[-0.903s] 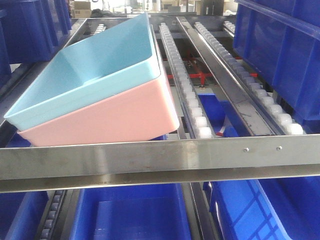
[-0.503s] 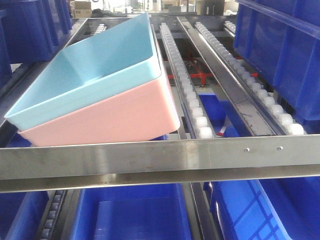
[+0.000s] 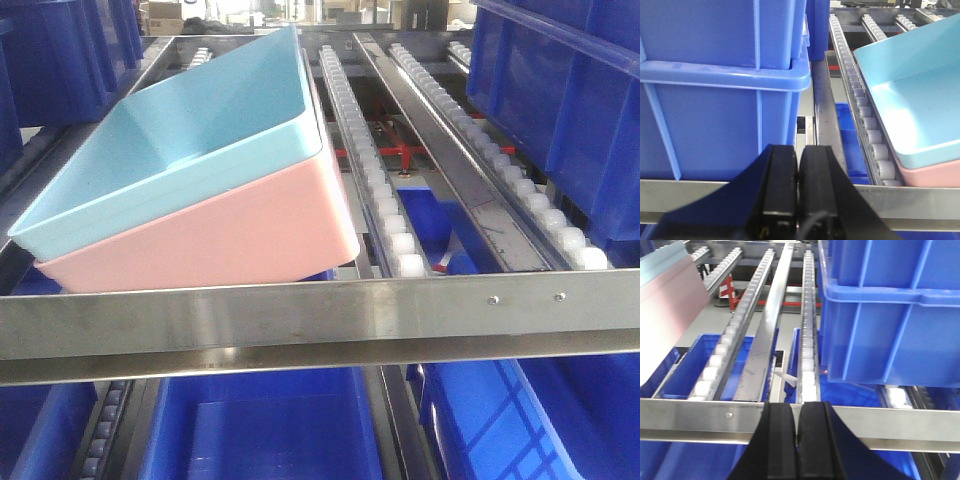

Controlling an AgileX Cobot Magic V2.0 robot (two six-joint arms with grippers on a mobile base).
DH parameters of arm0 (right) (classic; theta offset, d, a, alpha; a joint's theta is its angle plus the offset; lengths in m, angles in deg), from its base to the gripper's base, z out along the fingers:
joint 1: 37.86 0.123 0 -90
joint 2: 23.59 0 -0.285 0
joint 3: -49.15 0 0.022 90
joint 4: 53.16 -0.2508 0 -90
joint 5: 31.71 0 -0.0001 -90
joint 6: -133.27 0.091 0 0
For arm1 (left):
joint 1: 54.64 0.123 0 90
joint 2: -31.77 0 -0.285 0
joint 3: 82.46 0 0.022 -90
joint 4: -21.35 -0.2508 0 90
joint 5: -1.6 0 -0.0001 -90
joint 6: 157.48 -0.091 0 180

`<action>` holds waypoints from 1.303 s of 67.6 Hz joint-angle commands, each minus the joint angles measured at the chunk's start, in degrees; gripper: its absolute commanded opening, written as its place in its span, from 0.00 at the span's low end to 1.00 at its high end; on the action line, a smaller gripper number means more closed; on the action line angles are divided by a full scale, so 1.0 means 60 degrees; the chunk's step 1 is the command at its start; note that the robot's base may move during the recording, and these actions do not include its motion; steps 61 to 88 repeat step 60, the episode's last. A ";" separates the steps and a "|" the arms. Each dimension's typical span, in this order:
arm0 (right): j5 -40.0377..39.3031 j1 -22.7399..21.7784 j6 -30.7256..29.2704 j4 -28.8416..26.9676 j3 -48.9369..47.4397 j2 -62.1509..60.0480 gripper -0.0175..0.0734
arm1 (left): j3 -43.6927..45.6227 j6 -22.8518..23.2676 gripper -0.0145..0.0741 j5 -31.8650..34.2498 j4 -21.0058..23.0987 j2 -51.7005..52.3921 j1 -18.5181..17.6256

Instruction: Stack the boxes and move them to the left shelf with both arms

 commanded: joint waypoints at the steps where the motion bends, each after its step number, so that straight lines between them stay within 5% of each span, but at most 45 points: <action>1: -0.0933 -0.0130 -0.0110 -0.0049 -0.0184 -0.0191 0.26 | -0.0270 0.0001 0.16 0.0838 -0.0016 0.0162 0.0018; 88: -0.0933 -0.0130 -0.0110 -0.0049 -0.0175 -0.0191 0.26 | -0.0270 0.0001 0.16 0.0838 -0.0016 0.0162 0.0018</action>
